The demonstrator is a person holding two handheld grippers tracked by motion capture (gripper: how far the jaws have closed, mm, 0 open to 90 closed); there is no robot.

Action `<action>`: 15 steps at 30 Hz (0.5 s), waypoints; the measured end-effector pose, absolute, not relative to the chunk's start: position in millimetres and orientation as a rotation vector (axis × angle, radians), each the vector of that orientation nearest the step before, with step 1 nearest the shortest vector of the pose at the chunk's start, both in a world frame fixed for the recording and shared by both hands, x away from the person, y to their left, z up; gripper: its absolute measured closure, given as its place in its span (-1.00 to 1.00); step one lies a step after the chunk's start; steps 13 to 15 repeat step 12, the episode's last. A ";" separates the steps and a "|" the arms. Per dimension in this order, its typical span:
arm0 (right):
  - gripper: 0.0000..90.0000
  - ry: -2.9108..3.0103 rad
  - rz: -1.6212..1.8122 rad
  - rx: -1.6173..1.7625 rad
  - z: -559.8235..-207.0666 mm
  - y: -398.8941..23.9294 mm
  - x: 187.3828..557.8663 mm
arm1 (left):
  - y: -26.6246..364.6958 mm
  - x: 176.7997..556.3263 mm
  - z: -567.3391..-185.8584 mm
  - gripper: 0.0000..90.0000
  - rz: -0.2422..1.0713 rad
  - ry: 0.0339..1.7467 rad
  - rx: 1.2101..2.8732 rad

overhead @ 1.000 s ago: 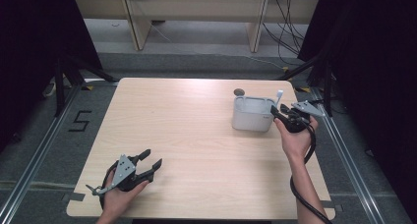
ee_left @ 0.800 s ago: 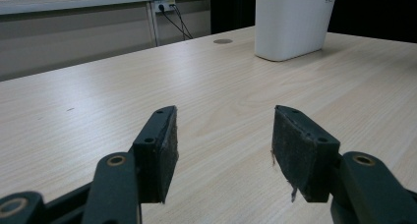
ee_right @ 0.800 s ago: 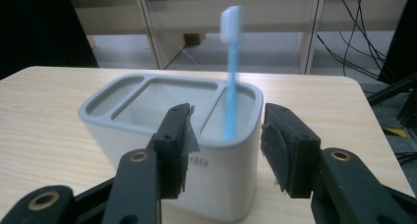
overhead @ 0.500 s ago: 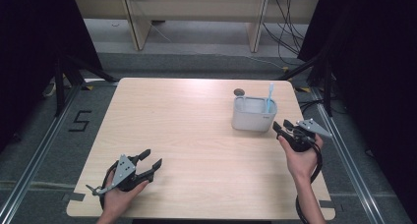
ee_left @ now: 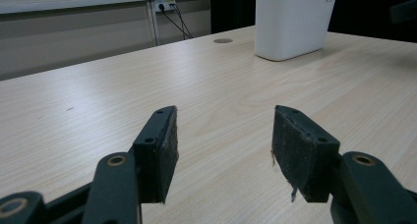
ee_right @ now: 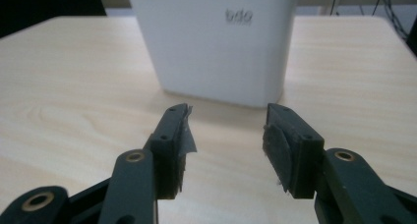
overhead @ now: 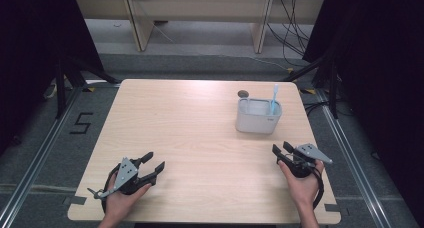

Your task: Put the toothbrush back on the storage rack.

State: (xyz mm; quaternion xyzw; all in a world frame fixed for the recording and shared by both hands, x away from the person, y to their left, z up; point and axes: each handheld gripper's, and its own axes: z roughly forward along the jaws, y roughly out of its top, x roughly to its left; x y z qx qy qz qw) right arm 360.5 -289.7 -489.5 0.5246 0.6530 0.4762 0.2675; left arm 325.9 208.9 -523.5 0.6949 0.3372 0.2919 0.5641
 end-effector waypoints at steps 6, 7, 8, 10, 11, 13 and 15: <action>0.17 1.777 1.268 1.370 -500.6 -288.2 357.7 | 208.8 325.8 -523.5 -0.06 0.687 0.788 1.638; 0.17 1.774 1.268 1.406 -501.2 -287.1 356.4 | 208.6 325.8 -523.5 -0.06 0.686 0.788 1.639; 0.17 1.781 1.259 1.364 -502.6 -289.4 357.5 | 208.5 325.9 -523.4 -0.06 0.686 0.787 1.640; 0.17 1.802 1.257 1.385 -504.0 -289.4 356.5 | 208.3 326.2 -523.5 -0.06 0.683 0.790 1.639; 0.17 1.798 1.272 1.399 -503.8 -287.9 355.6 | 208.2 326.3 -523.4 -0.06 0.681 0.791 1.639; 0.17 1.801 1.269 1.383 -504.3 -288.5 356.6 | 207.7 326.9 -523.7 -0.06 0.679 0.790 1.634; 0.17 1.801 1.269 1.383 -504.3 -288.5 356.6 | 207.7 326.9 -523.7 -0.06 0.679 0.790 1.634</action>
